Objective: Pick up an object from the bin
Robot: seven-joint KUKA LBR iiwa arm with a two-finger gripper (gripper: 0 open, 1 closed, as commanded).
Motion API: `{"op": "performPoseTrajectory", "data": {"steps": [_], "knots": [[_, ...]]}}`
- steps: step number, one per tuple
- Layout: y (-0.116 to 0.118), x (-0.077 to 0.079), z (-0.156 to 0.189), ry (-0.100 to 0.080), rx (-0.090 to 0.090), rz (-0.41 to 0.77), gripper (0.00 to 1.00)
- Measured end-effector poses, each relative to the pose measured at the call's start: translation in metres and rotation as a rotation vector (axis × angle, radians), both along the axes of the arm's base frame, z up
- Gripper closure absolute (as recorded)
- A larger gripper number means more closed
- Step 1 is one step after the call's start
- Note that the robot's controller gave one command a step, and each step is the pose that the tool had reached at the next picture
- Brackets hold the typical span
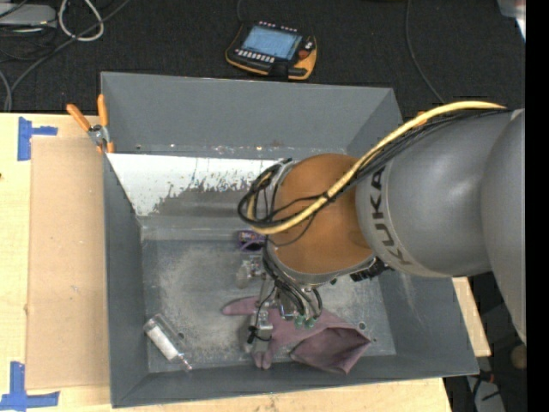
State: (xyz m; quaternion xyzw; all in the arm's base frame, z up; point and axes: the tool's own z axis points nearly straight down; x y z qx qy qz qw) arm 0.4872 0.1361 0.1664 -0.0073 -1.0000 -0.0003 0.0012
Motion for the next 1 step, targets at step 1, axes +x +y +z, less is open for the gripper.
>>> {"op": "performPoseTrajectory", "data": {"steps": [1], "knots": [[-0.0001, 0.0, 0.0, 0.0, 0.0, 0.0, 0.0]]}}
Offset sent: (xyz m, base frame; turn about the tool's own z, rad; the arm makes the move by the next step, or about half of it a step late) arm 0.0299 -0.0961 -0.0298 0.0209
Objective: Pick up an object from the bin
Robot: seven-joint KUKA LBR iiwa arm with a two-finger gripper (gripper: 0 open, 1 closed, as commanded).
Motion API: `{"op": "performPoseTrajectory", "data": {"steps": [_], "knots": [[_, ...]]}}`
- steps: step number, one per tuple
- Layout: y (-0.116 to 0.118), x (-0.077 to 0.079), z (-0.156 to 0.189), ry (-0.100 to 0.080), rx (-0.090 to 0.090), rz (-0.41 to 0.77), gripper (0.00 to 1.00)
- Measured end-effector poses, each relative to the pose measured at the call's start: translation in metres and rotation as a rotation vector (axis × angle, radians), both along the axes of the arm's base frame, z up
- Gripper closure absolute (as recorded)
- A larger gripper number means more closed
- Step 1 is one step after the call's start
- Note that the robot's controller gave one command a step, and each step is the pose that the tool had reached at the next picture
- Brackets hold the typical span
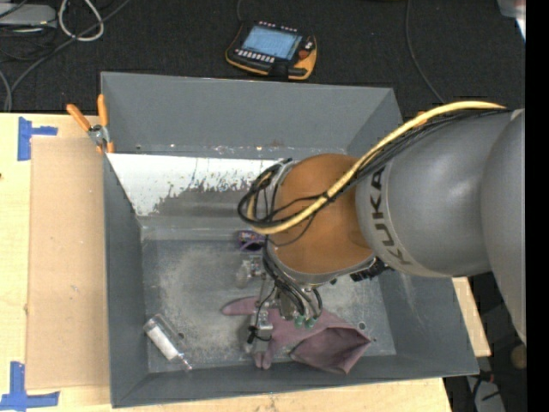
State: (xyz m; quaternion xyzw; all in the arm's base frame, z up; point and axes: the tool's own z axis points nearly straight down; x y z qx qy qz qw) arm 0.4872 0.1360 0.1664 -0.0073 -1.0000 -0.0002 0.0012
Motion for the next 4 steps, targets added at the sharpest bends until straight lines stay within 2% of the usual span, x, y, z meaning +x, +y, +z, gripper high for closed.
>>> {"op": "performPoseTrajectory", "data": {"steps": [1, 2, 3, 4], "knots": [[-0.101, 0.03, -0.032, 0.003, -0.003, -0.029, 0.0], [-0.08, 0.031, 0.007, -0.002, 0.004, -0.014, 0.0], [-0.123, -0.015, -0.073, 0.015, -0.003, 0.028, 0.0], [-0.137, 0.017, -0.043, -0.011, 0.006, 0.105, 1.0]]}}
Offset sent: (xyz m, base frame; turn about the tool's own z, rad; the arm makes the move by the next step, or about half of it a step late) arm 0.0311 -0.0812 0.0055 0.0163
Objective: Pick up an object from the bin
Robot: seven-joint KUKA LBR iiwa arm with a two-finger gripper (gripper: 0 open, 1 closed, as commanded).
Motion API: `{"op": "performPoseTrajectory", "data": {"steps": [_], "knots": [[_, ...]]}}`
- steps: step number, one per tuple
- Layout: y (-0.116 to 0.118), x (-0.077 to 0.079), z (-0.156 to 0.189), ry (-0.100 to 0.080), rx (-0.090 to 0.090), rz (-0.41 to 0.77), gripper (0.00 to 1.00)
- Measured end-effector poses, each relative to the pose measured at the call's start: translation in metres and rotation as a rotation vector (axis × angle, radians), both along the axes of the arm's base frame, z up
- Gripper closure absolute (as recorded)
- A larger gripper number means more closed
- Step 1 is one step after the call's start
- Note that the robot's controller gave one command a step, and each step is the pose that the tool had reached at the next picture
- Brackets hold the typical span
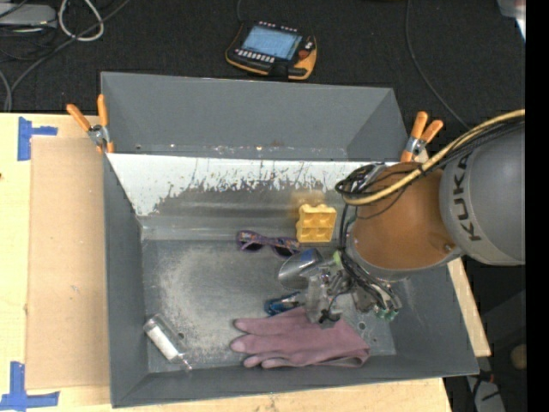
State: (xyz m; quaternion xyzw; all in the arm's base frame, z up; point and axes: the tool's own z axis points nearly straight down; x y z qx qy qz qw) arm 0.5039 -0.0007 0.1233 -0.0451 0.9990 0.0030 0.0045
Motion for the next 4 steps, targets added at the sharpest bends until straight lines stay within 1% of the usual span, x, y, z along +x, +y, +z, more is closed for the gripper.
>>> {"op": "performPoseTrajectory", "data": {"steps": [1, 2, 3, 4], "knots": [[-0.0001, 0.0, 0.0, 0.0, 0.0, -0.002, 0.0], [-0.0003, 0.0, 0.0, 0.0, 0.0, -0.004, 1.0], [-0.0003, 0.0, 0.0, 0.0, 0.0, -0.004, 0.0], [-0.0004, 0.0, 0.0, 0.0, 0.0, -0.006, 1.0]]}}
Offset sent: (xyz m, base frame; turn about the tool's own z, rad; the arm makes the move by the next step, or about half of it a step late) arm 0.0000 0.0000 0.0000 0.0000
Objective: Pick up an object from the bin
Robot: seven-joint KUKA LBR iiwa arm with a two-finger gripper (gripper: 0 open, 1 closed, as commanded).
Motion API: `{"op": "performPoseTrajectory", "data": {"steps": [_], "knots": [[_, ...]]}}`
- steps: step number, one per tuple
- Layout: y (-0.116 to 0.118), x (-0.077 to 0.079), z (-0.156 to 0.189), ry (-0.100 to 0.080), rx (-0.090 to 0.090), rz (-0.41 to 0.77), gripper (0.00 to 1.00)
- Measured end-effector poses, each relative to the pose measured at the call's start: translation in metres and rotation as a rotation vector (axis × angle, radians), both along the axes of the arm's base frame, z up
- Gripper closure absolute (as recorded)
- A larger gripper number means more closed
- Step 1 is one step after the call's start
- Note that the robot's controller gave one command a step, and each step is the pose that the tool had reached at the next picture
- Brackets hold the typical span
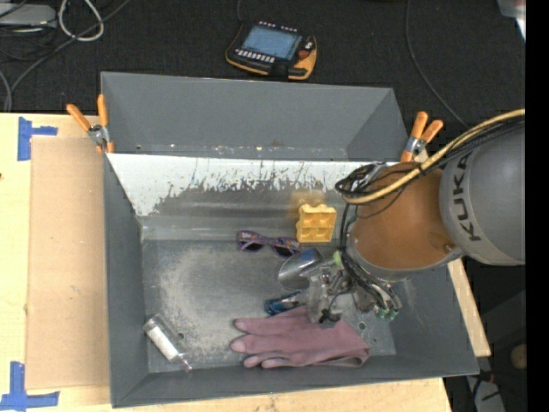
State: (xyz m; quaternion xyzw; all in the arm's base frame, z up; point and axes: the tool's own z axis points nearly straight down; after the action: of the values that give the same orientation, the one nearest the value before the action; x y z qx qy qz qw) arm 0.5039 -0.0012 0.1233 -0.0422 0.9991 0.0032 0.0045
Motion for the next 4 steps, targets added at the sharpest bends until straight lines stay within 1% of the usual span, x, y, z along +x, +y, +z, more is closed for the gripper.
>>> {"op": "performPoseTrajectory", "data": {"steps": [1, 2, 3, 4], "knots": [[0.0, 0.0, 0.0, 0.0, 0.0, -0.001, 0.0], [-0.0001, 0.0, 0.0, 0.0, 0.0, -0.001, 1.0], [-0.0001, 0.0, 0.0, 0.0, 0.0, -0.002, 0.0], [-0.0001, 0.0, 0.0, 0.0, 0.0, -0.002, 1.0]]}}
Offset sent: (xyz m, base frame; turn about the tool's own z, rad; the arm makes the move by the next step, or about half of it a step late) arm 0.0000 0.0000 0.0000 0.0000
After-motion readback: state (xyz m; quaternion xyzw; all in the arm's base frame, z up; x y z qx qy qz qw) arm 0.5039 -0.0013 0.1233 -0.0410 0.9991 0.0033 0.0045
